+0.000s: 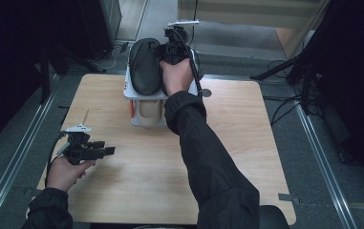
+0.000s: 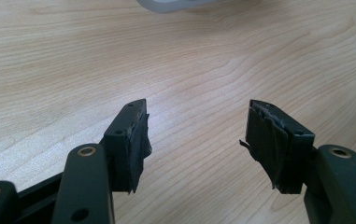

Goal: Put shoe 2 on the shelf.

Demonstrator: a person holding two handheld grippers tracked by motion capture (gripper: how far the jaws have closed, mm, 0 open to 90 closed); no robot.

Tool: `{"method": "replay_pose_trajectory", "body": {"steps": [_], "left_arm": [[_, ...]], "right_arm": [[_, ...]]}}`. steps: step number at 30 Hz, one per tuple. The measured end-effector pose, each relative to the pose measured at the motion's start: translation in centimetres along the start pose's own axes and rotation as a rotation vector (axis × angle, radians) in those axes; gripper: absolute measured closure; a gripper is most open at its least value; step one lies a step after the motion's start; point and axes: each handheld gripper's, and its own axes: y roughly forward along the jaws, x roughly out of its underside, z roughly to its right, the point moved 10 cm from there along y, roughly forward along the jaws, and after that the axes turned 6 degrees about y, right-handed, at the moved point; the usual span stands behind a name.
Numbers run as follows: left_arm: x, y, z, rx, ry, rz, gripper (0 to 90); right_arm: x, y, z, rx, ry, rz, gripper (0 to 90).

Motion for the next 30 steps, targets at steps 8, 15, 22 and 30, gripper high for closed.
{"method": "replay_pose_trajectory", "body": {"steps": [8,15,22,30], "left_arm": [[0.0,0.0,0.0,0.0,0.002,-0.006,39.6],[0.1,0.0,-0.1,-0.002,-0.002,-0.007,39.5],[0.1,0.0,-0.1,-0.003,0.002,-0.011,39.4],[0.1,0.2,0.0,-0.007,0.006,-0.007,39.3]], "right_arm": [[1.5,-1.4,-0.9,-0.014,-0.092,-0.022,54.1],[3.5,-2.5,-1.5,-0.057,-0.156,-0.041,54.1],[6.0,-4.0,-2.0,-0.118,-0.209,-0.072,53.9],[9.2,-5.4,-2.7,-0.173,-0.272,-0.094,53.5]]}}
